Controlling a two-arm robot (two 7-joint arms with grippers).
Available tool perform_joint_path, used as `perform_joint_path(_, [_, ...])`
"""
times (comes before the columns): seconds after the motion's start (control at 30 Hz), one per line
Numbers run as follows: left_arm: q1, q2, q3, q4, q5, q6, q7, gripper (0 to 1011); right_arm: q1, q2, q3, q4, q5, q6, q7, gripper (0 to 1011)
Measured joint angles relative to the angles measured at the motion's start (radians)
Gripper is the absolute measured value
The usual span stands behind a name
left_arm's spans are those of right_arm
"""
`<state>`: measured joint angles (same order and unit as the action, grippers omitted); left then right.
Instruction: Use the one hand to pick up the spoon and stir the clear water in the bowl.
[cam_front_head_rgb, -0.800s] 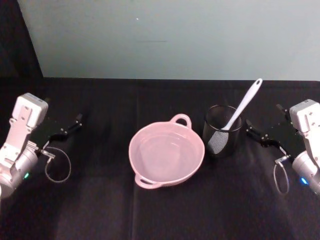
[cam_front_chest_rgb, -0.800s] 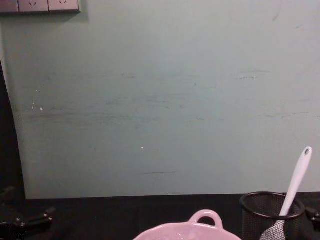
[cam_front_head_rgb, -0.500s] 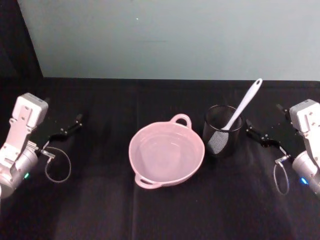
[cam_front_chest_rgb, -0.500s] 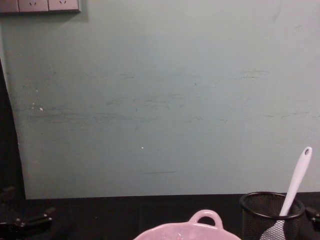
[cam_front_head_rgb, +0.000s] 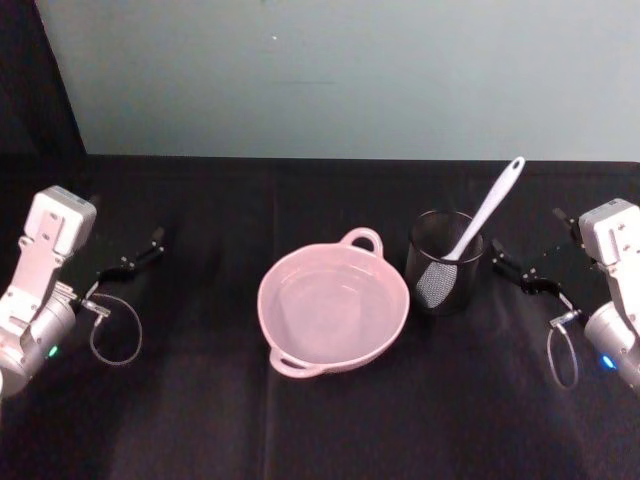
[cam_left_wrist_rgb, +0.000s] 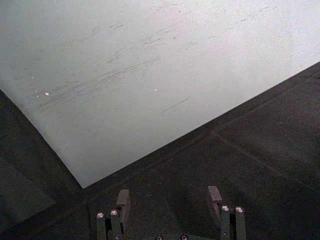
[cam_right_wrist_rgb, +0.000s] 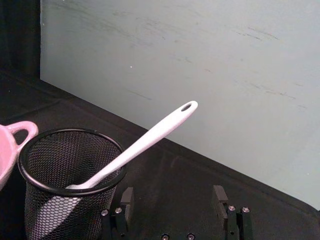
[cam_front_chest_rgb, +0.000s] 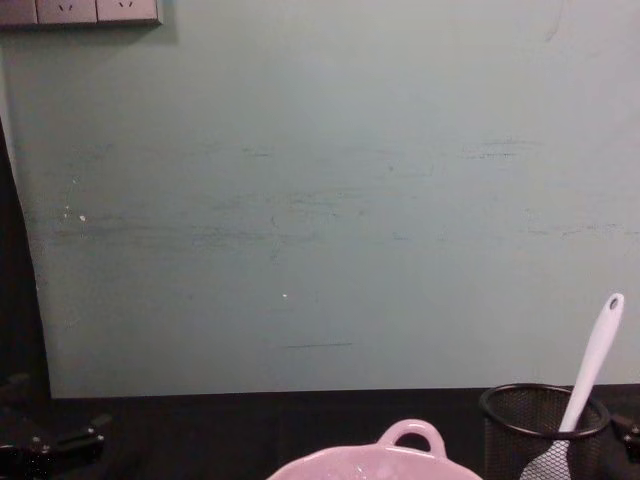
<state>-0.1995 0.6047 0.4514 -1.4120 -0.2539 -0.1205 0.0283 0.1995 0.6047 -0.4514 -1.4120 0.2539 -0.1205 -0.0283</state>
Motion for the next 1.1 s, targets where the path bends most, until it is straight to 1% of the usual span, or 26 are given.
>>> perform_joint_path(0.53, [0.000, 0.000, 0.000, 0.000, 0.000, 0.000, 0.000, 1011, 0.000, 0.000, 0.000, 0.000, 0.000, 0.000, 0.000, 1003])
perform_joint_path(0.7, [0.000, 0.000, 0.000, 0.000, 0.000, 0.000, 0.000, 1011, -0.025, 0.011, 0.013, -0.028, -0.023, 0.018, -0.009, 1003])
perform_joint_path(0.8, [0.000, 0.000, 0.000, 0.000, 0.000, 0.000, 0.000, 1011, -0.055, 0.024, 0.031, -0.065, -0.034, 0.032, -0.020, 1003])
perform_joint_path(0.87, [0.000, 0.000, 0.000, 0.000, 0.000, 0.000, 0.000, 1011, -0.068, 0.028, 0.039, -0.080, -0.035, 0.037, -0.023, 1003])
perform_joint_path(0.9, [0.000, 0.000, 0.000, 0.000, 0.000, 0.000, 0.000, 1011, -0.083, 0.034, 0.049, -0.099, -0.034, 0.041, -0.026, 1003])
perform_joint_path(0.93, [0.000, 0.000, 0.000, 0.000, 0.000, 0.000, 0.000, 1011, -0.083, 0.034, 0.049, -0.099, -0.034, 0.041, -0.026, 1003])
perform_joint_path(1.0, [0.000, 0.000, 0.000, 0.000, 0.000, 0.000, 0.000, 1011, -0.107, 0.041, 0.067, -0.132, -0.024, 0.045, -0.028, 1003])
perform_joint_path(1.07, [0.000, 0.000, 0.000, 0.000, 0.000, 0.000, 0.000, 1011, -0.130, 0.044, 0.087, -0.162, -0.005, 0.045, -0.027, 1003])
perform_joint_path(1.1, [0.000, 0.000, 0.000, 0.000, 0.000, 0.000, 0.000, 1011, -0.143, 0.043, 0.103, -0.182, 0.022, 0.045, -0.018, 1003])
